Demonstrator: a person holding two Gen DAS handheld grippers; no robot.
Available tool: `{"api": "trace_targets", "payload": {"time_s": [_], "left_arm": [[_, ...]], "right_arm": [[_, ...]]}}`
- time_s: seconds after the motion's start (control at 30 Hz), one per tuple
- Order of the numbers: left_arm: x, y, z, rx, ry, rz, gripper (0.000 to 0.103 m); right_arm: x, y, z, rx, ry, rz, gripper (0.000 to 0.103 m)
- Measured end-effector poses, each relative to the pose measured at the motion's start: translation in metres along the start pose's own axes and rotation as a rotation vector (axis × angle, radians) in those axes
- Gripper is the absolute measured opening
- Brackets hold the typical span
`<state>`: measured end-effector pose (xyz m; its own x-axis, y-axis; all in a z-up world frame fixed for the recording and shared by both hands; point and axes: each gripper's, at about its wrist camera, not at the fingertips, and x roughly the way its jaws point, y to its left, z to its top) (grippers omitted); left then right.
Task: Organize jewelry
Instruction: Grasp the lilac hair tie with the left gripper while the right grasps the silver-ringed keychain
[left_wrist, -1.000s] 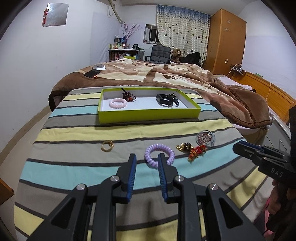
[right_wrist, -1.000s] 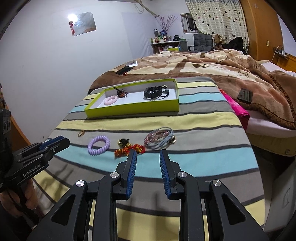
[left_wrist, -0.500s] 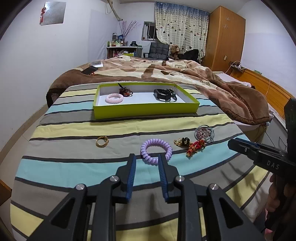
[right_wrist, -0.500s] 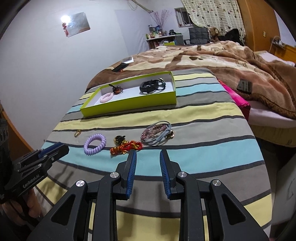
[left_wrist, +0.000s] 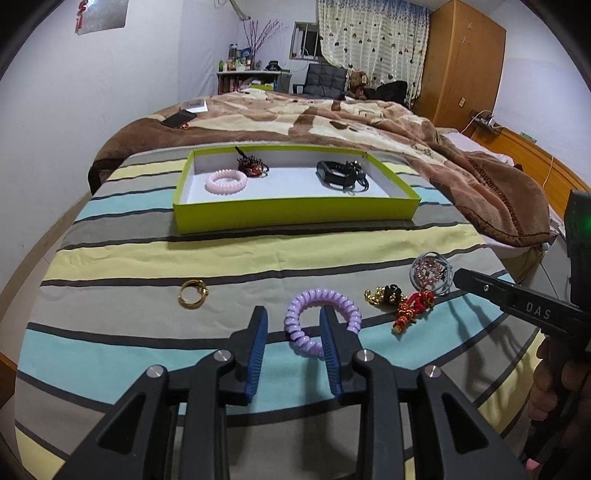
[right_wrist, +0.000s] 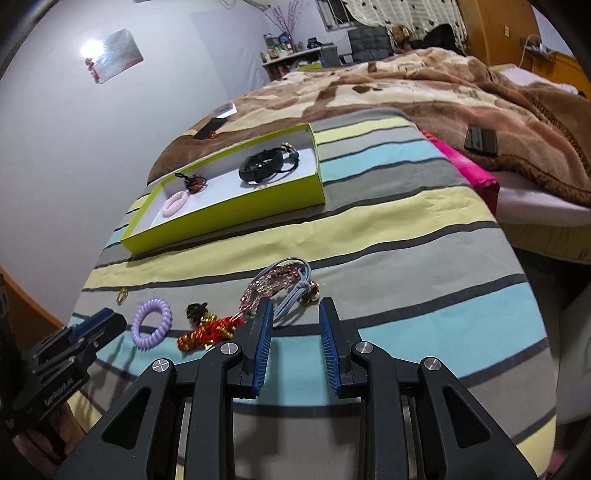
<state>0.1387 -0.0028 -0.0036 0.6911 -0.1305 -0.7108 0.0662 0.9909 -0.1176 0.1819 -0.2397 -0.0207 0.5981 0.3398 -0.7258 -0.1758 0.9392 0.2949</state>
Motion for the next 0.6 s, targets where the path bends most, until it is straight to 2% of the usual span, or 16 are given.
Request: {"api": "trace_targets", "payload": {"time_s": [0.13,0.2,0.3,0.43,0.47,0.53,0.6], "left_arm": [[0.01,-0.002,0.0,-0.002,0.042,0.011,0.03],[0.014,-0.002,-0.001,0.0,0.064,0.015,0.03],[0.018,-0.001,-0.003,-0.006,0.082,0.018,0.03],[0.016,-0.001,-0.004,0.004,0.082,0.028,0.03],[0.015,-0.001,-0.004,0.008,0.081,0.031,0.028],[0.015,-0.001,-0.004,0.011,0.08,0.036,0.015],[0.014,0.0,-0.004,0.009,0.079,0.034,0.011]], "right_arm": [[0.009,-0.001,0.001,0.012,0.027,0.001,0.022],[0.012,-0.002,0.002,0.017,0.033,0.007,0.013],[0.012,-0.002,0.003,0.012,0.033,0.007,0.005],[0.01,0.0,0.002,-0.001,0.023,0.009,0.003],[0.009,0.001,0.002,-0.004,0.019,0.01,0.002],[0.006,0.003,0.003,-0.012,0.01,0.009,0.002],[0.001,0.005,0.002,-0.021,-0.004,0.012,0.002]]}}
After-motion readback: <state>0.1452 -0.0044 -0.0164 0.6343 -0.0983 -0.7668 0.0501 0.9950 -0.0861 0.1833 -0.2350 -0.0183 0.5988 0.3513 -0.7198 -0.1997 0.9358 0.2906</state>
